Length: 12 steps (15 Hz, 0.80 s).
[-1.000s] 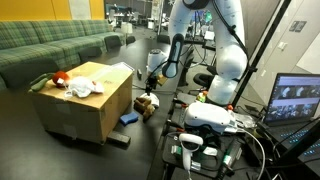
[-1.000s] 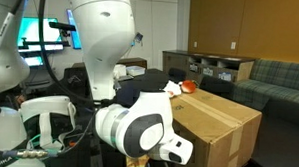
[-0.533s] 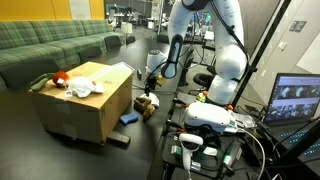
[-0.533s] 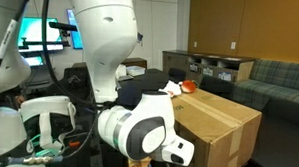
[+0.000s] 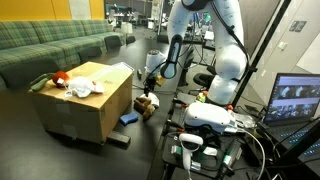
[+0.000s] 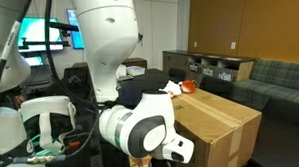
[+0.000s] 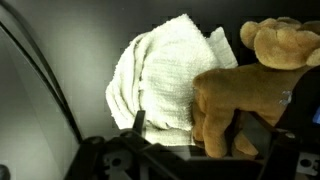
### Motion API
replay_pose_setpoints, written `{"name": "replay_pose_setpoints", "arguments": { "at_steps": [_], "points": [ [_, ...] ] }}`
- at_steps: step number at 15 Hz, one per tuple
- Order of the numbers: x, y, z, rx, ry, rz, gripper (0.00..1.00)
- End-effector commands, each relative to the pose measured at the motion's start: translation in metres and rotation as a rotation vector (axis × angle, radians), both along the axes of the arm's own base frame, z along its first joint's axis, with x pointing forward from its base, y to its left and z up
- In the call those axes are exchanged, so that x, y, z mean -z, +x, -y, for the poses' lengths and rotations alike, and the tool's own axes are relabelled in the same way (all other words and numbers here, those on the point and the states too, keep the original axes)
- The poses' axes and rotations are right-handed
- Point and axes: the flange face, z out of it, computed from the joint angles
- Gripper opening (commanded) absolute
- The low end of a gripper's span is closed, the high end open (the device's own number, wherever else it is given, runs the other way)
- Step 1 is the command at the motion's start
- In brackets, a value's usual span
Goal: Replace the objects on the box with the objects on the table, that is the brown toy with the towel, plastic bag with the blue duster and orange object with the dark brown duster
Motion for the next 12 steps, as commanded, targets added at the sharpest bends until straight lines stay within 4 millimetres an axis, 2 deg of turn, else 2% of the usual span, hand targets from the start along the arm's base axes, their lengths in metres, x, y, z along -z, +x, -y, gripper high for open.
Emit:
{"name": "replay_pose_setpoints", "arguments": {
  "at_steps": [1, 6, 12],
  "points": [
    [-0.002, 0.002, -0.006, -0.03, 0.008, 0.006, 1.0],
    [-0.004, 0.005, -0.014, -0.047, 0.012, 0.01, 1.0],
    [-0.002, 0.001, -0.002, -0.042, -0.001, 0.007, 1.0]
  ]
}}
